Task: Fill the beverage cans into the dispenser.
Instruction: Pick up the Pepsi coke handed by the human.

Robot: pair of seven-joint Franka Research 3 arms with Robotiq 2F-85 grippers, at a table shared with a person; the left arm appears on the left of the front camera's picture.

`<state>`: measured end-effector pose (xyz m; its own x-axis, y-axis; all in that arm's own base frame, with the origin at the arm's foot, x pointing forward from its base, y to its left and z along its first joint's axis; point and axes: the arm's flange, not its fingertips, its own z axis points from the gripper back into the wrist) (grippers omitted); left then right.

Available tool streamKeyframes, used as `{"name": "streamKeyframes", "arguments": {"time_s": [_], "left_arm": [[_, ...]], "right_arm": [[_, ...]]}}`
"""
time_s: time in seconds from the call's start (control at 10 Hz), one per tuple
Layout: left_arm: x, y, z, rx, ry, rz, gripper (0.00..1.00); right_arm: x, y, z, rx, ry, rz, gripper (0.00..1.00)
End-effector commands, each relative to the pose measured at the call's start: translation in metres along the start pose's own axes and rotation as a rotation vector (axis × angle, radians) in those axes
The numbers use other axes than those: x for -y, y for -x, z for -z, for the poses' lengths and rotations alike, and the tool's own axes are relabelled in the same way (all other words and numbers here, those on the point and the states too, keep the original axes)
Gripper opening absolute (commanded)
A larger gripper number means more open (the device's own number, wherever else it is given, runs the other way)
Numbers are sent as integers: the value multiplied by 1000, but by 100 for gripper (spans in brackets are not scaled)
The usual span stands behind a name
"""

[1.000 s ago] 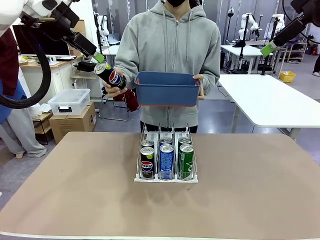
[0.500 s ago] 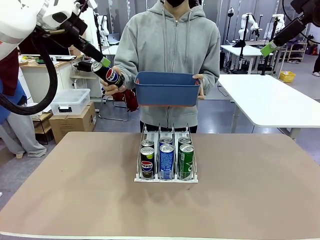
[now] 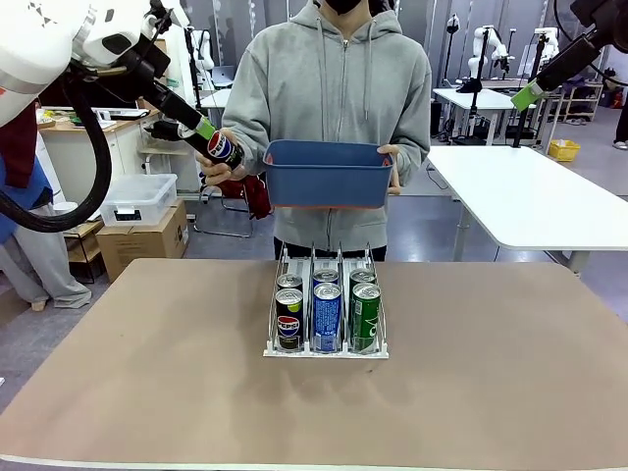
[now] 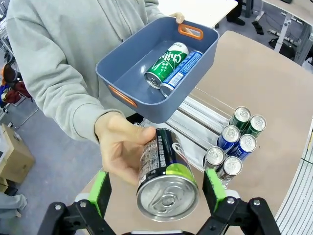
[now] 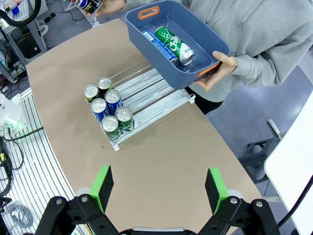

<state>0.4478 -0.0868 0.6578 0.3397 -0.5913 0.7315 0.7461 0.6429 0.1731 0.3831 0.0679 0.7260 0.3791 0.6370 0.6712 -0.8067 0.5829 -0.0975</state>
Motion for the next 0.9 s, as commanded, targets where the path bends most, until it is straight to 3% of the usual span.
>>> {"name": "streamKeyframes", "arguments": {"time_s": [0.0,0.8], "left_arm": [[-4,5,5,27,42,18,100],[0,0,0,0,0,0,100]], "right_arm": [[0,1,-1,7,-9,-2,100],[0,1,-1,7,-9,-2,100]]}}
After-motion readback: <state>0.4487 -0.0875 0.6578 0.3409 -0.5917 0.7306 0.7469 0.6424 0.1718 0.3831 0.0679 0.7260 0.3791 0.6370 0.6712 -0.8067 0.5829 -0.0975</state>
